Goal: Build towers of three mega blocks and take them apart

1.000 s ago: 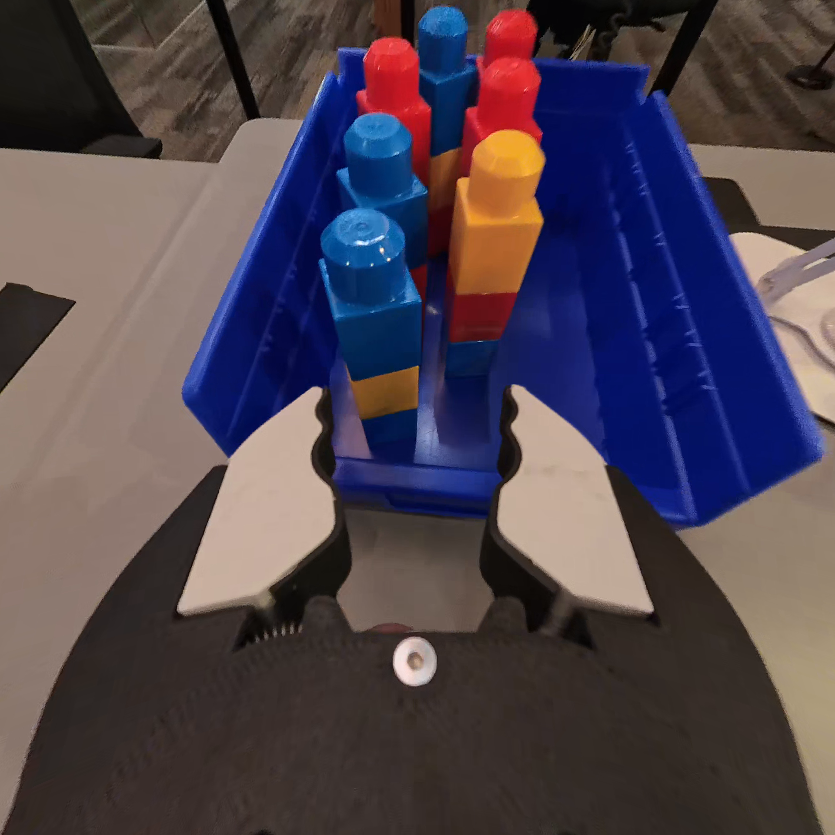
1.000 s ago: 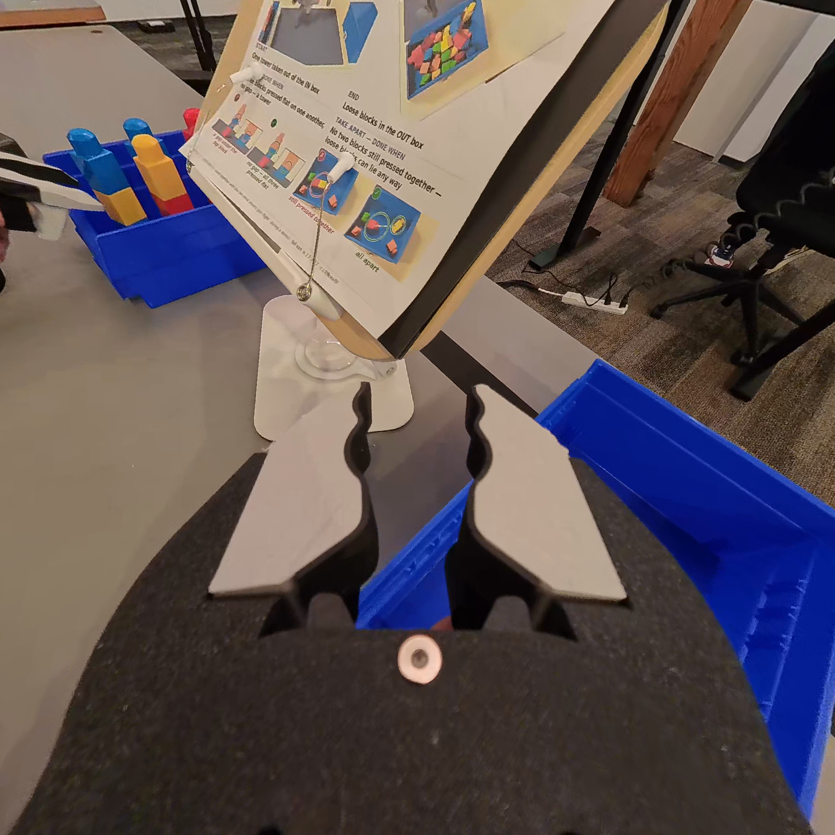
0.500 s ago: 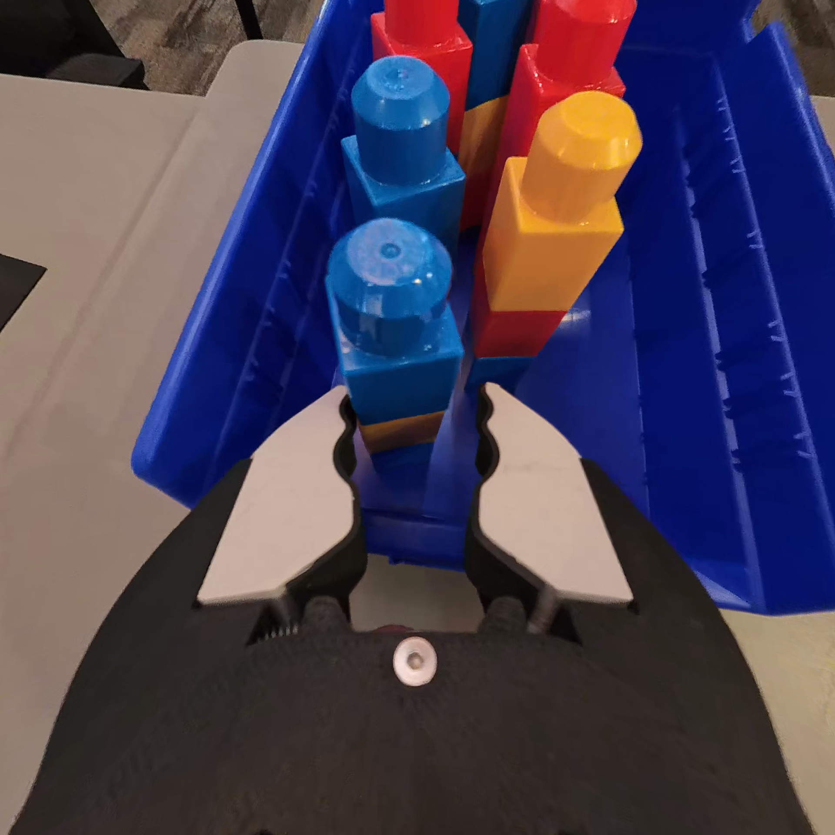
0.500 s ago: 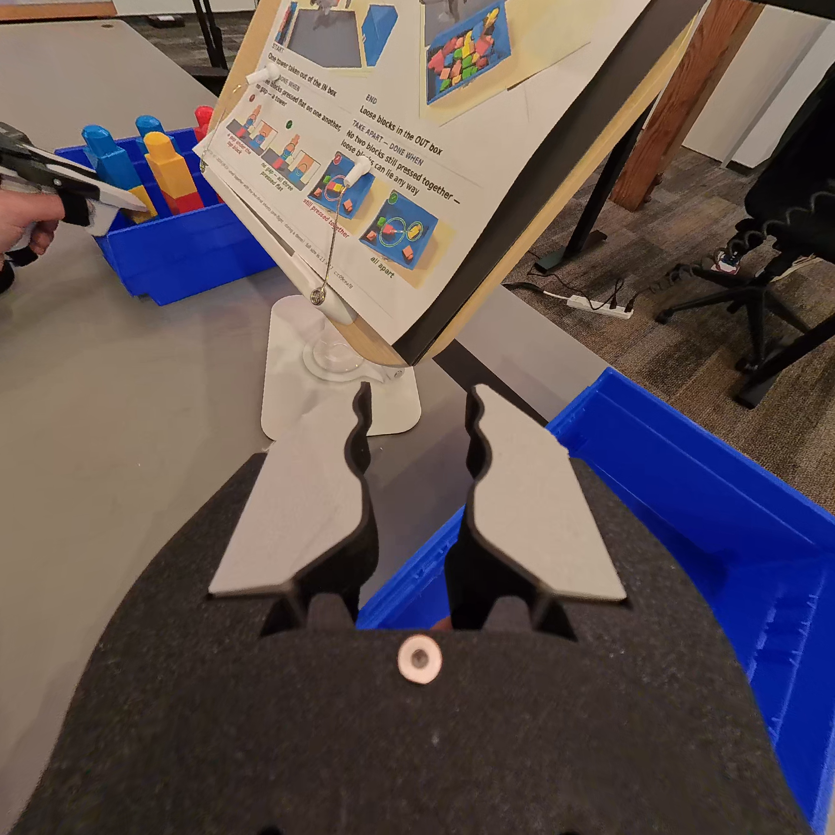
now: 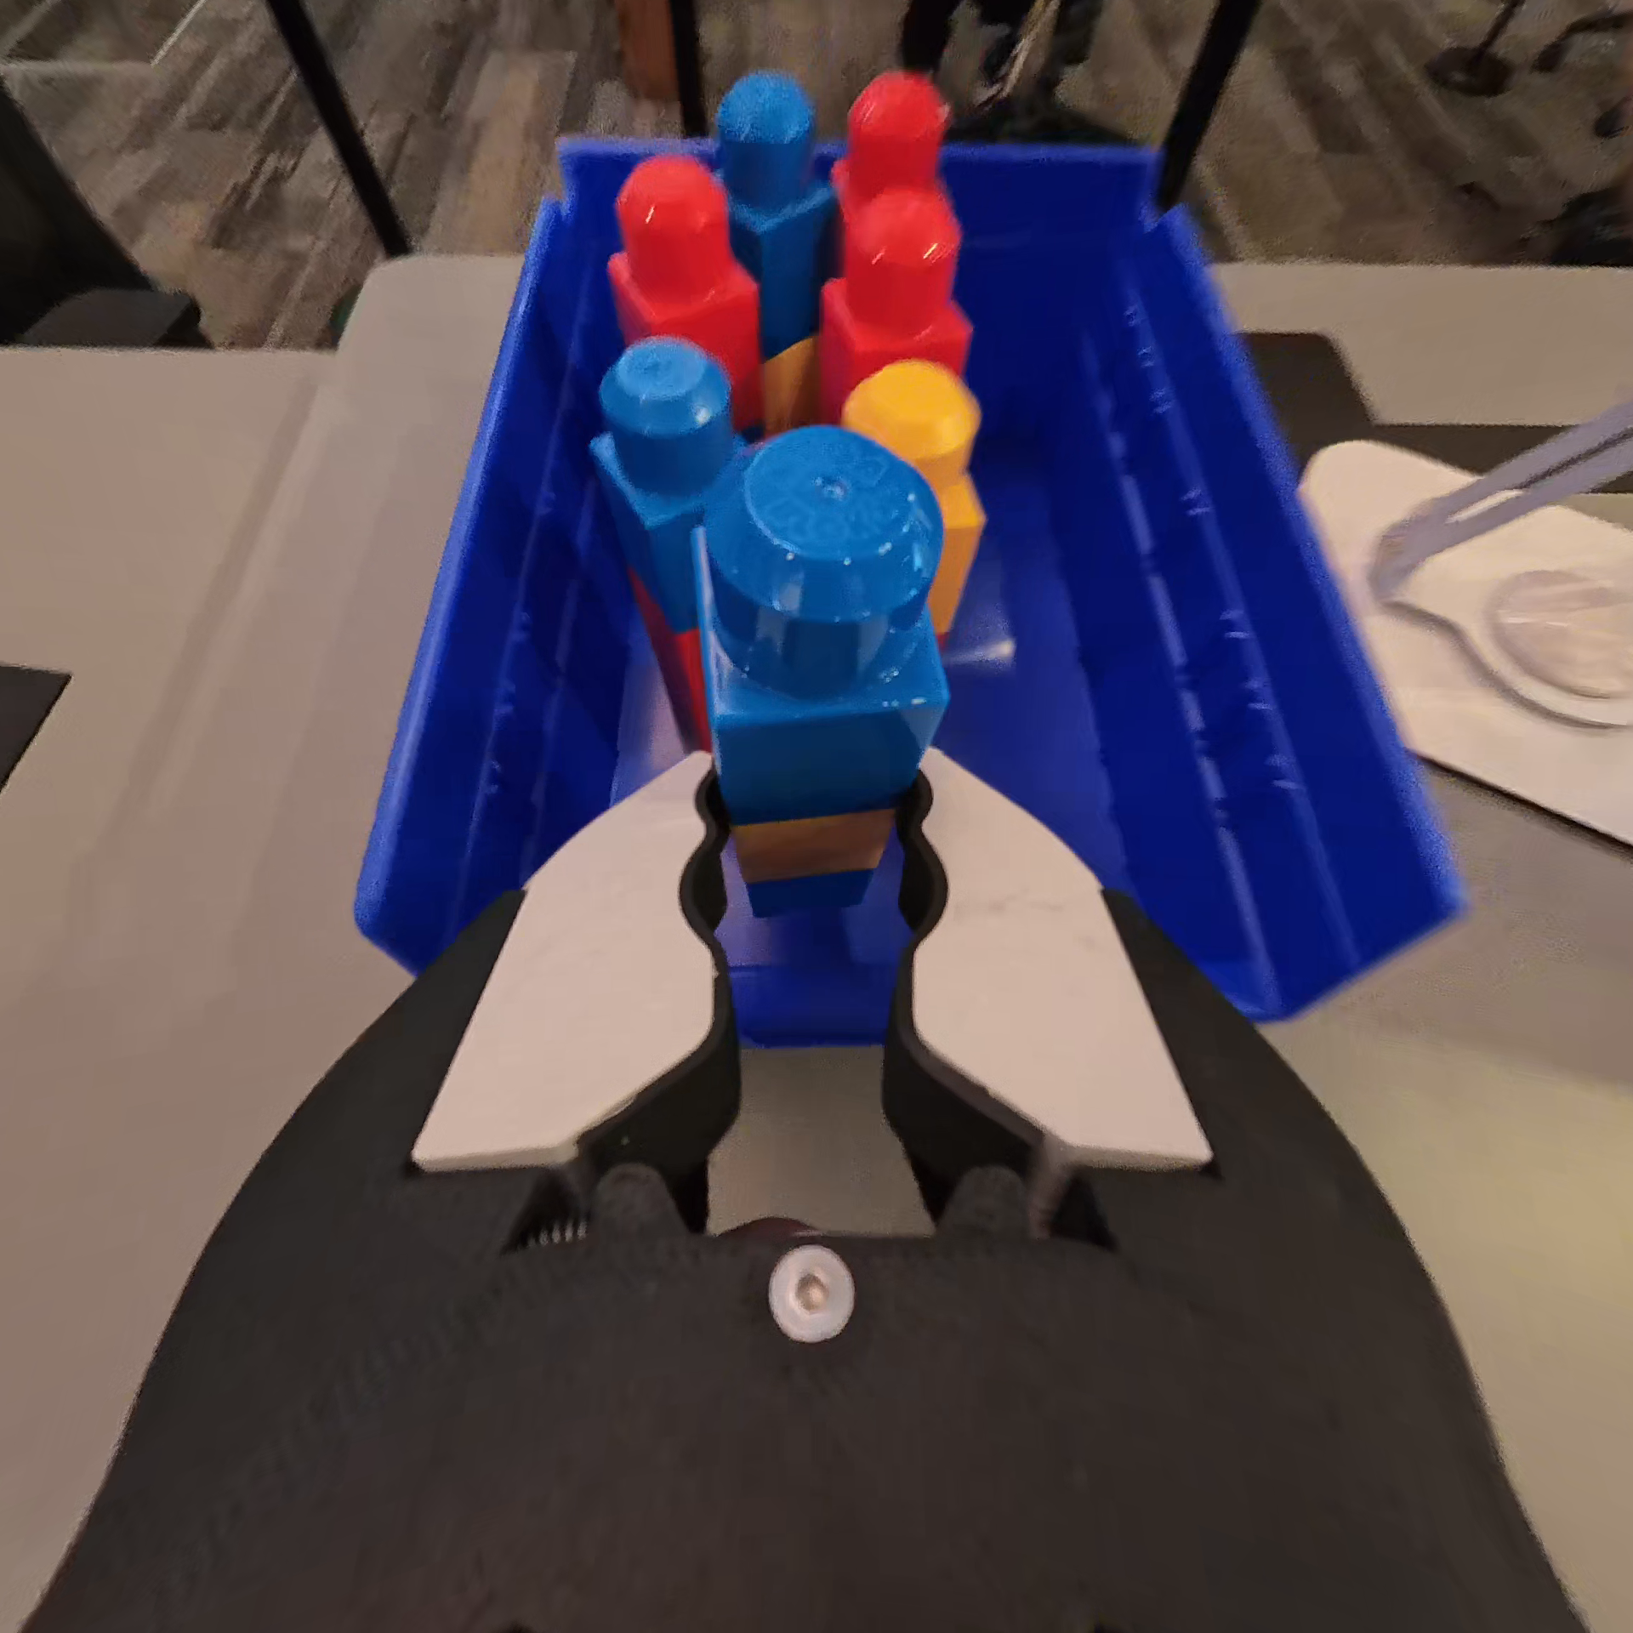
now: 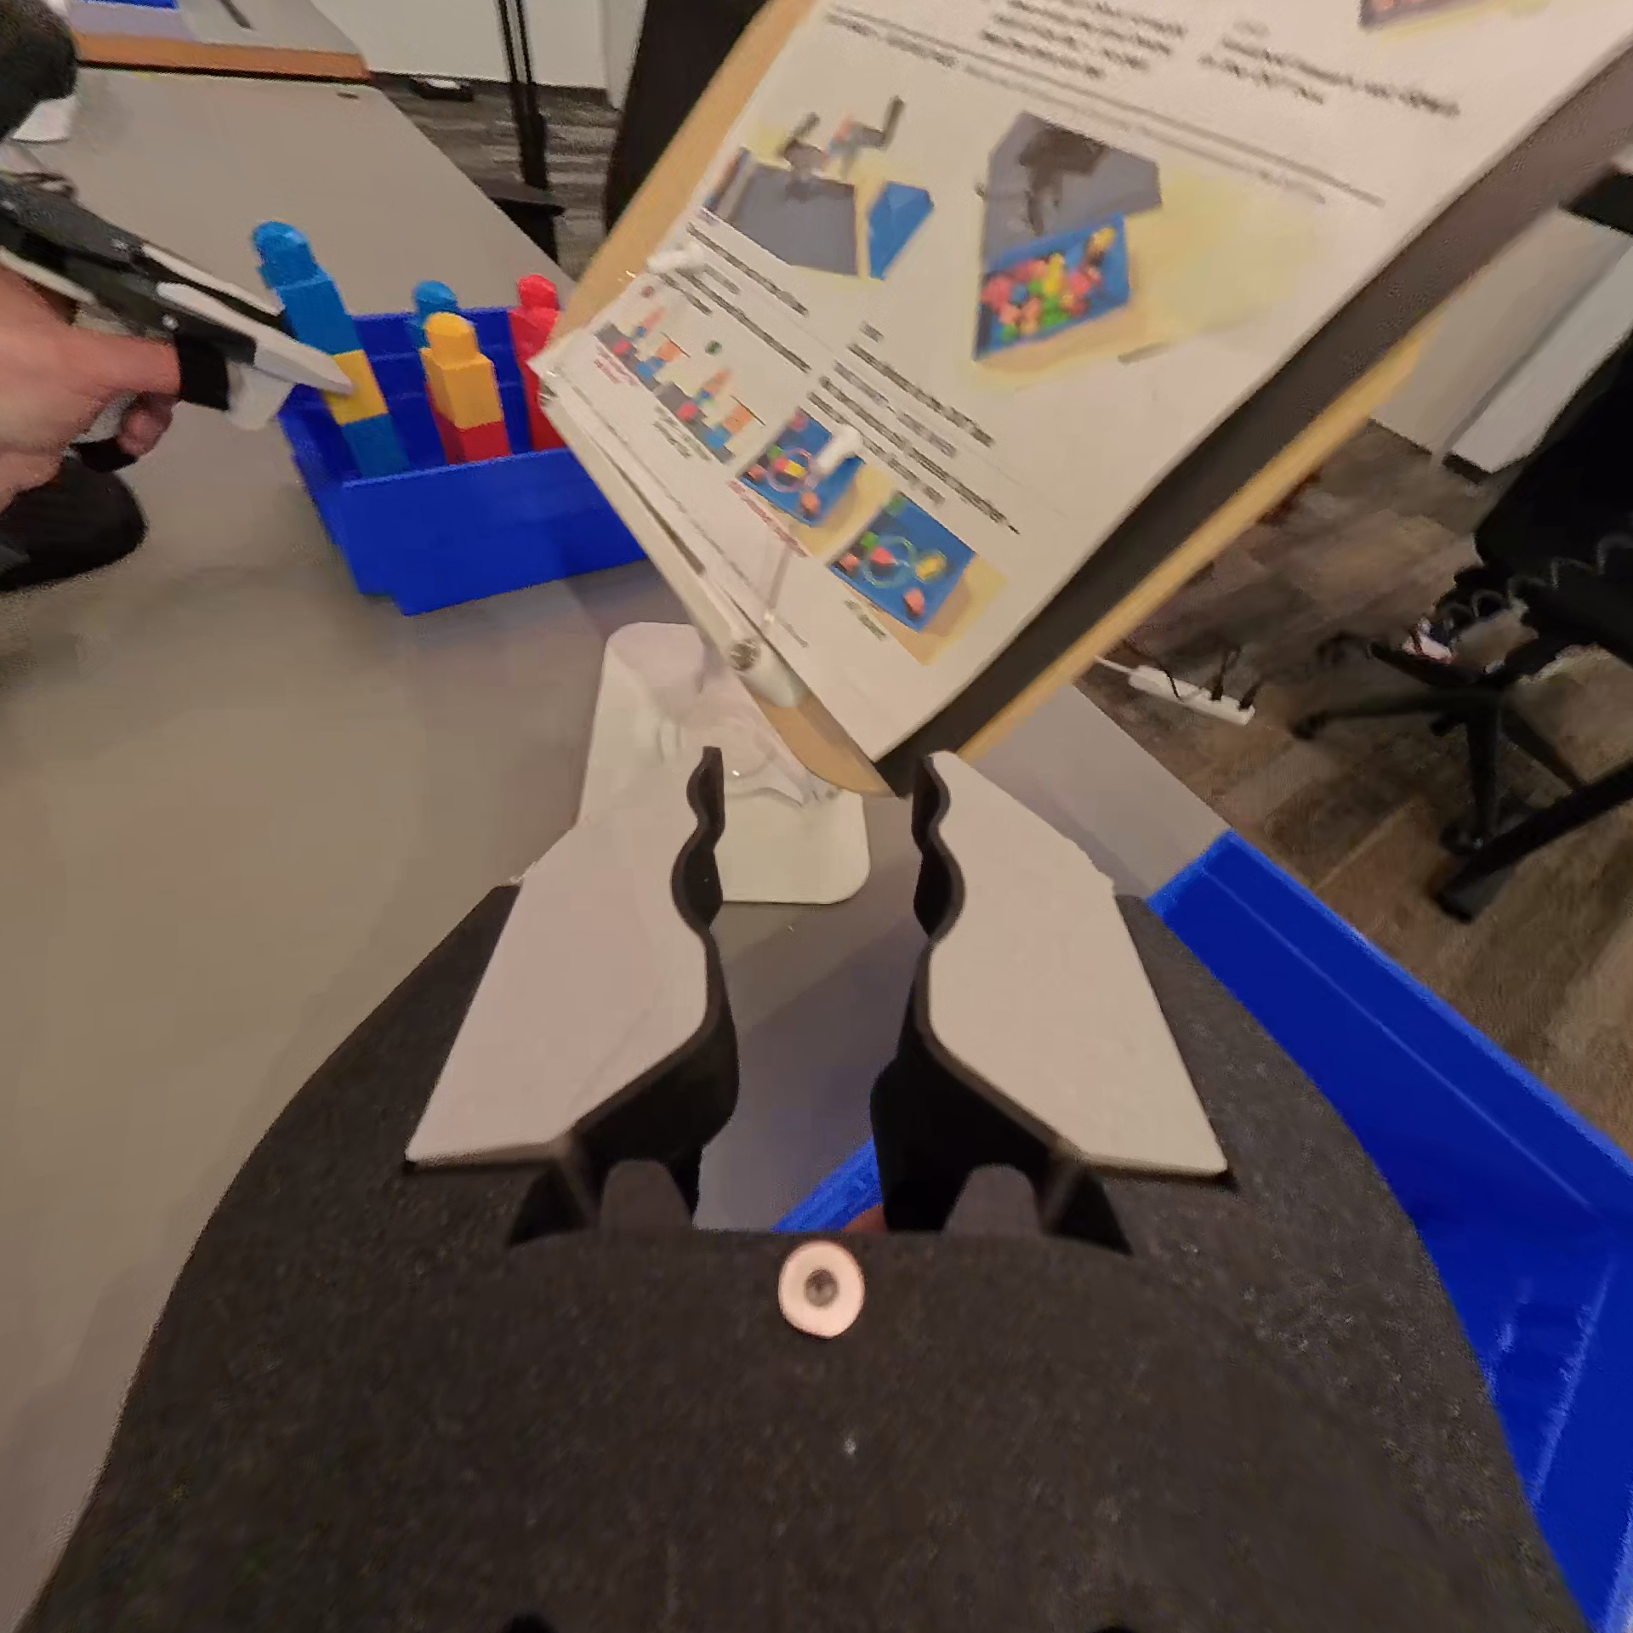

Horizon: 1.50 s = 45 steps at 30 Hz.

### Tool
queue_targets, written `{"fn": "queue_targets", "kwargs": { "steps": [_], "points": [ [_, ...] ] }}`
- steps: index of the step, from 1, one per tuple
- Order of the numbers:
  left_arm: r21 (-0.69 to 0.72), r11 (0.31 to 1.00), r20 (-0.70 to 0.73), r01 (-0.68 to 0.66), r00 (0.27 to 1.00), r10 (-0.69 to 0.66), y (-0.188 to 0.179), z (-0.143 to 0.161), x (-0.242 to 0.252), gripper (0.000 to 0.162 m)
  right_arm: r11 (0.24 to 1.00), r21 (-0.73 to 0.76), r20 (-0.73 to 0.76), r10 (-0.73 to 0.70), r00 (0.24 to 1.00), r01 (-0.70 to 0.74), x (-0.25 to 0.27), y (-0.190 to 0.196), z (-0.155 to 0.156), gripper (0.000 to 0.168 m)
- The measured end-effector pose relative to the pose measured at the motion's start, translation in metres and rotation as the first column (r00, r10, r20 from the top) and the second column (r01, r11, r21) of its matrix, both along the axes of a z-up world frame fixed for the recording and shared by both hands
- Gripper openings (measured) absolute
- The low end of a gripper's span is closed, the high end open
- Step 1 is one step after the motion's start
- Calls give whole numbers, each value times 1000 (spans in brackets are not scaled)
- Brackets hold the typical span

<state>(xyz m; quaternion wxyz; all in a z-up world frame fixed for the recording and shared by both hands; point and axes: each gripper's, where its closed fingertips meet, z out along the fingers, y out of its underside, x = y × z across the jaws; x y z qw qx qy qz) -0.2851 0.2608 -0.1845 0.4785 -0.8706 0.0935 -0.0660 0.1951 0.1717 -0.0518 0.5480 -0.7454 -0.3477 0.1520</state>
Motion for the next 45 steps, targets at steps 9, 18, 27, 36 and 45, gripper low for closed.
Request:
{"fn": "queue_targets", "kwargs": {
  "steps": [9, 18, 27, 36, 45],
  "points": [
    [106, 871, -32, 480, 877, -480, -80, 90, 110, 36, 932, 67, -74, 360, 930, -355, -98, -55, 20, 46],
    [-39, 492, -97, 870, 487, -868, -157, 77, 270, 36, 815, 36, -146, 576, 804, -578, -170, -88, -3, 52],
    [-109, 264, -82, 958, 256, -963, -187, 65, 328, 36, 759, 3, -151, 644, 750, -651, -174, -97, -15, 43],
    [-3, 241, -6, 971, 241, -971, -184, 74, 339, 45, 760, 48, -216, 641, 737, -648, -170, -94, -2, 36],
    [-10, 221, -31, 975, 221, -975, -185, 64, 344, 36, 755, 21, -203, 645, 737, -655, -170, -94, -8, 37]
  ]
}}
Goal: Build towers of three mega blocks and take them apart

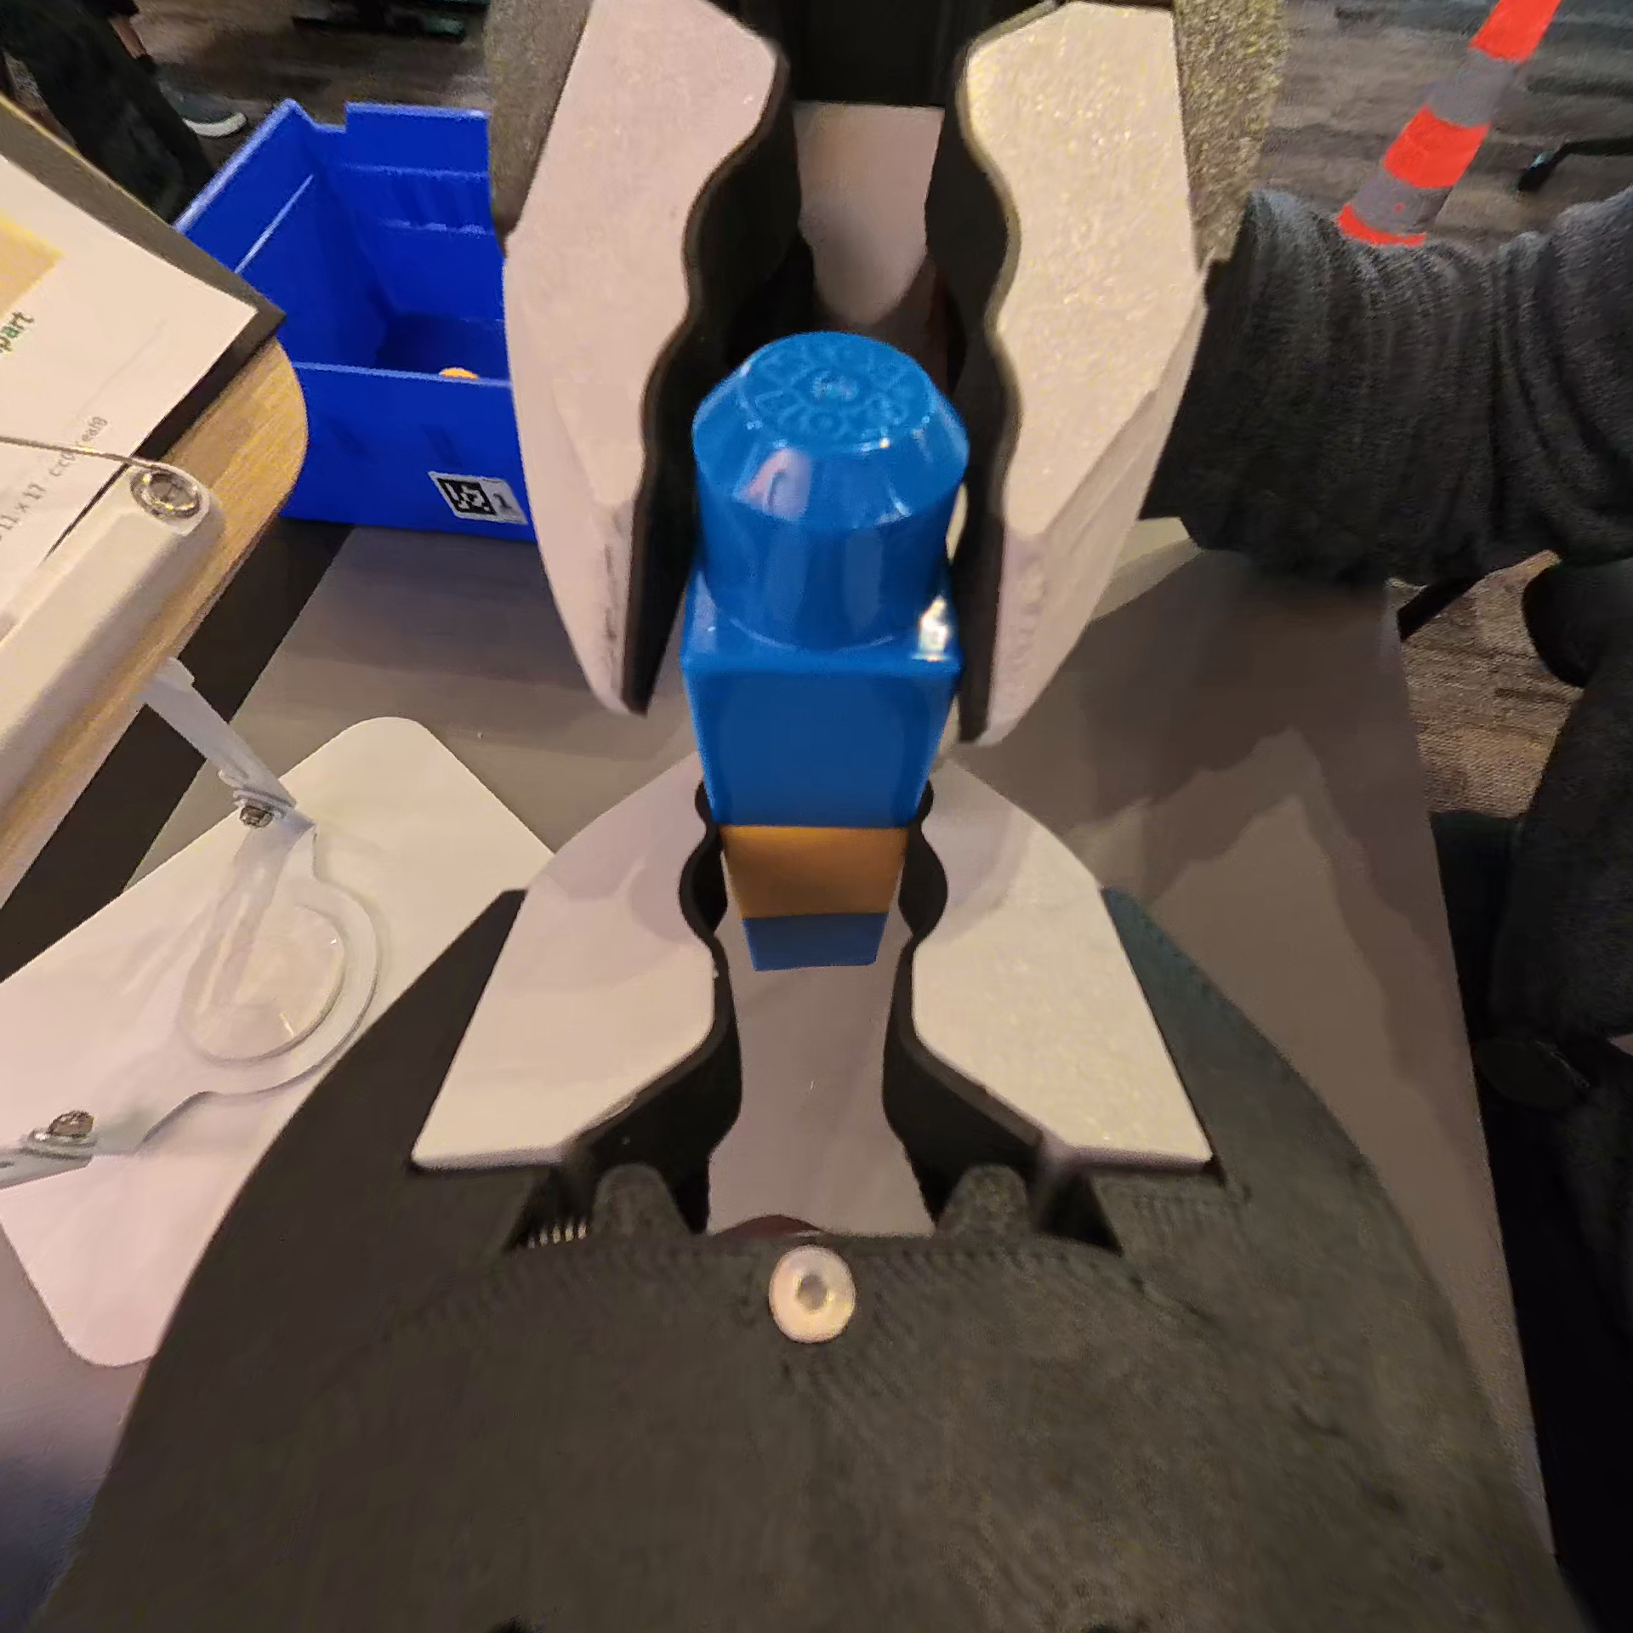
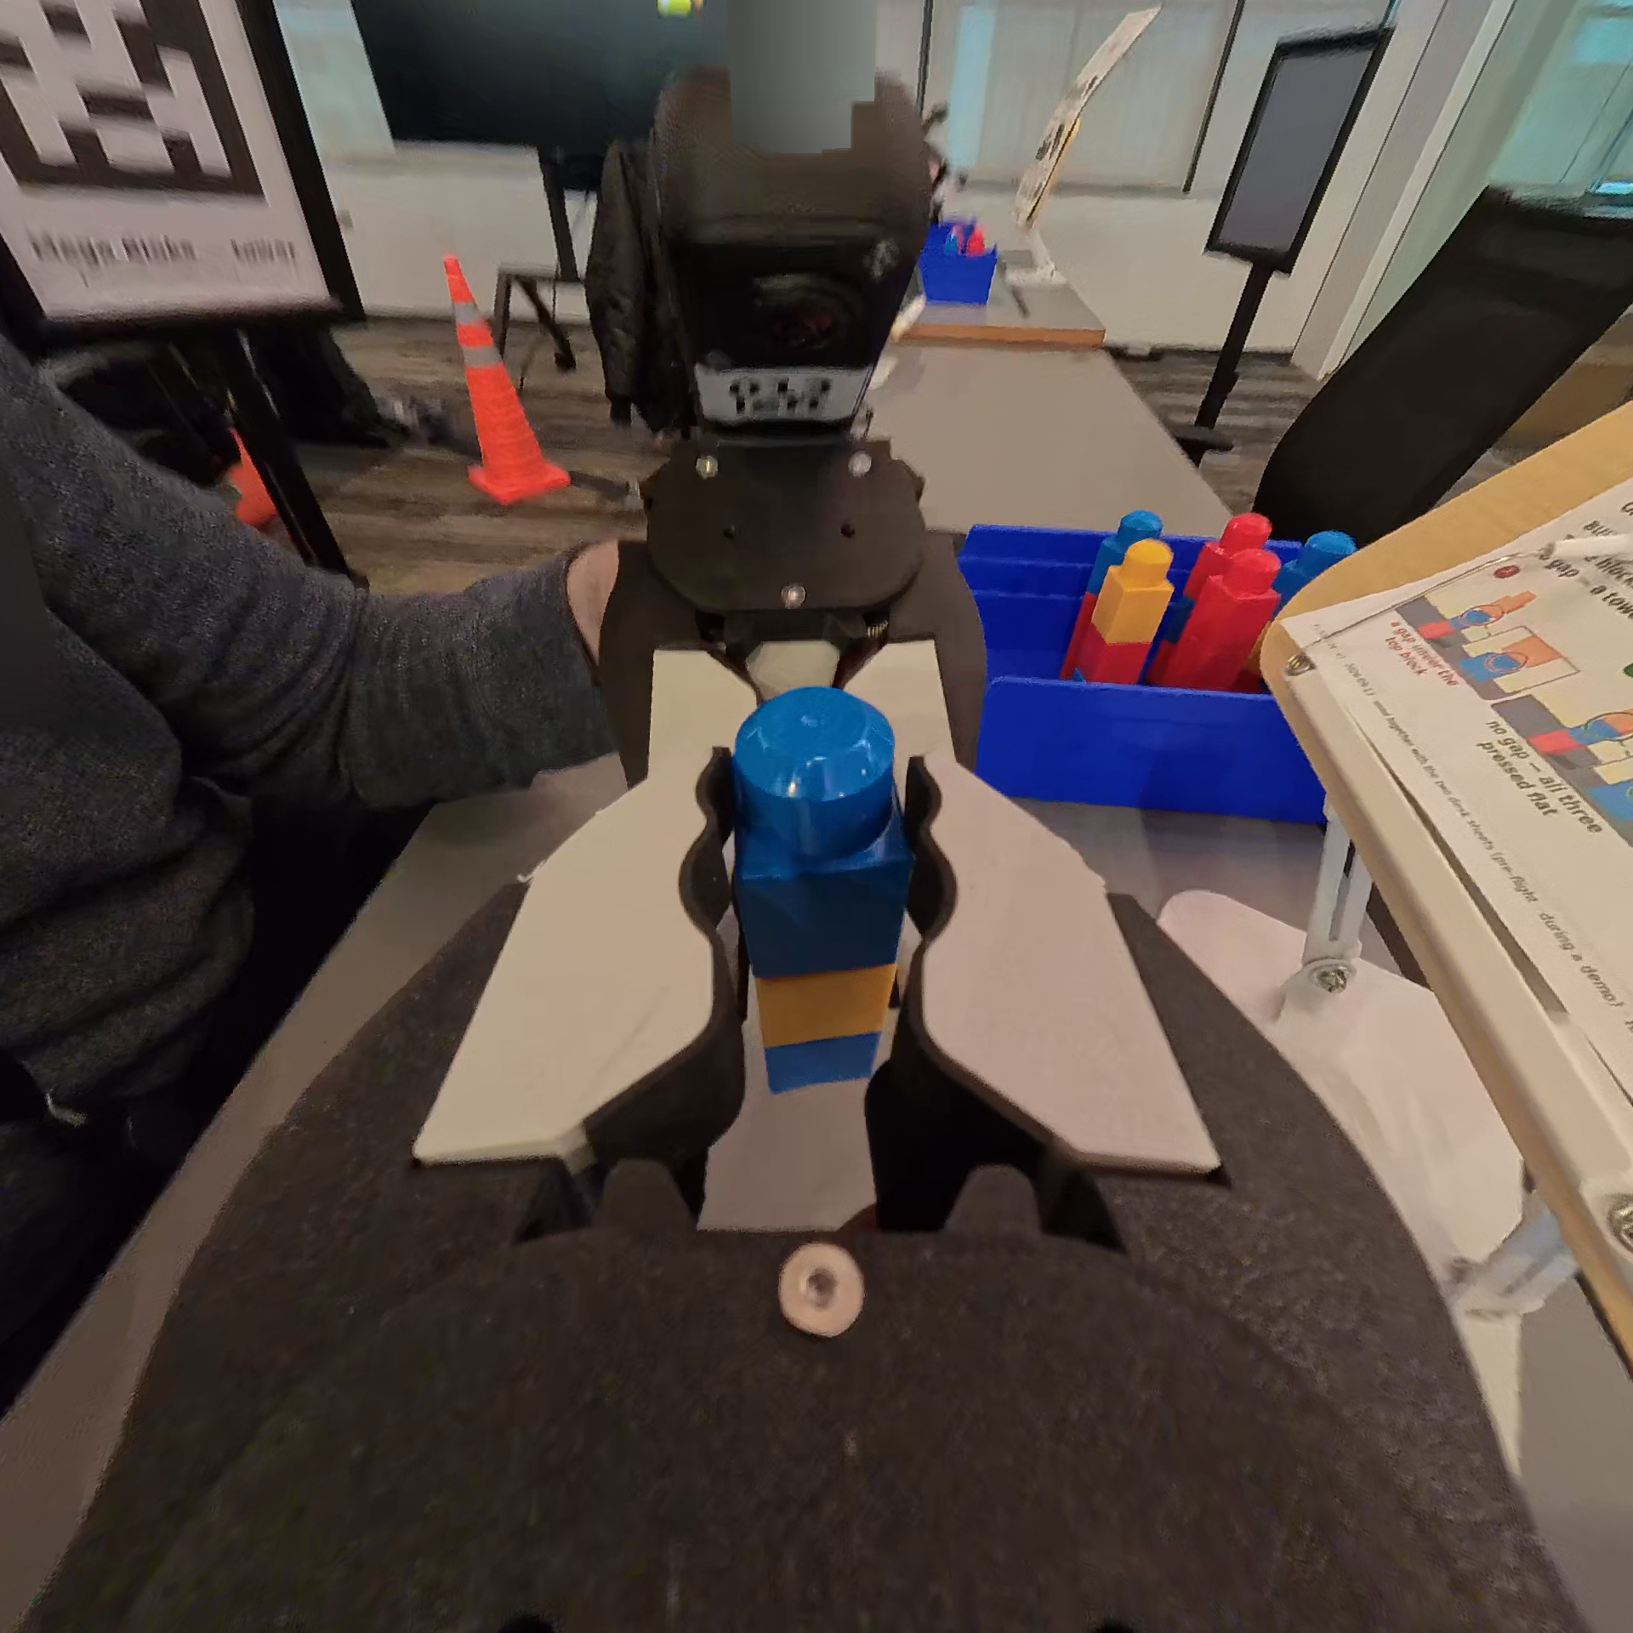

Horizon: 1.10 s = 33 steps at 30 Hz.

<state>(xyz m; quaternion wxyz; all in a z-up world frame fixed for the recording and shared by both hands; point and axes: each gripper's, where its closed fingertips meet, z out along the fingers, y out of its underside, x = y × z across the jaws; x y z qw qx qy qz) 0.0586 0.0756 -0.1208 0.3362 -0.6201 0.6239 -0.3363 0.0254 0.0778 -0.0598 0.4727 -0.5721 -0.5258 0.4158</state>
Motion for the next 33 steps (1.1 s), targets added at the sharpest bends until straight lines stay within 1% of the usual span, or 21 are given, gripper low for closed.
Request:
{"fn": "queue_targets", "kwargs": {
  "steps": [1, 4, 5, 7, 8, 10, 12, 14, 16, 18, 22, 25, 27, 28, 31, 32, 33],
  "points": [
    [4, 1000, -17, 2, 1000, -2, 0, -2, 0, 36, 1000, 22, 28, -2, 1000, 1, 0, 0, -3, 36],
    [4, 1000, -10, 2, 1000, -2, -1, -1, 1, 36, 998, 61, 53, -16, 998, 13, 1, -1, -1, 36],
    [19, 1000, -21, -11, 1000, 12, 1, -2, 0, 36, 997, 73, 38, -26, 999, 24, 3, 0, 3, 36],
    [38, 999, -115, -10, 993, 14, 1, -21, -4, 36, 998, 50, -77, -18, 997, 22, 12, -2, 26, 36],
    [28, 1000, -103, -11, 995, 14, 0, -24, -2, 36, 998, 52, -93, -34, 995, 39, 20, 0, 34, 36],
    [-15, 1000, -96, 4, 995, -5, -5, -29, -2, 36, 989, 98, -87, -106, 991, 115, 38, 8, 41, 36],
    [-4, 1000, -88, -8, 996, 7, -2, -28, -1, 36, 982, 101, -107, -152, 983, 163, 55, 15, 50, 36],
    [-5, 1000, -64, -5, 998, 4, -1, -22, 0, 36, 959, 110, -85, -253, 964, 261, 80, 31, 52, 36],
    [5, 1000, -47, 3, 999, -3, 1, -16, 2, 36, 914, 105, -40, -389, 920, 391, 115, 54, 45, 36],
    [13, 1000, -35, 5, 999, -5, 2, -12, 5, 36, 852, 83, 4, -519, 855, 517, 156, 77, 33, 36],
    [13, 1000, -25, 17, 1000, -16, 3, -11, 12, 36, 731, -12, 88, -679, 729, 682, 230, 108, 0, 36],
    [9, 1000, -27, 25, 999, -24, 4, -12, 18, 36, 636, -84, 162, -751, 640, 767, 271, 122, -27, 49],
    [4, 999, -21, 34, 999, -34, 5, -11, 23, 36, 568, -89, 185, -797, 574, 818, 291, 130, -36, 58],
    [-1, 999, -20, 36, 999, -36, 6, -11, 25, 36, 558, -86, 189, -804, 564, 825, 294, 131, -37, 58],
    [-14, 999, -8, 49, 999, -49, 7, -10, 30, 36, 574, -35, 168, -804, 571, 818, 287, 128, -25, 54],
    [-21, 999, -6, 50, 999, -50, 8, -10, 31, 36, 591, -5, 162, -795, 584, 806, 279, 125, -20, 53],
    [-22, 999, -4, 50, 999, -50, 9, -9, 31, 36, 625, 17, 154, -773, 616, 780, 267, 121, -14, 52]
  ]
}}
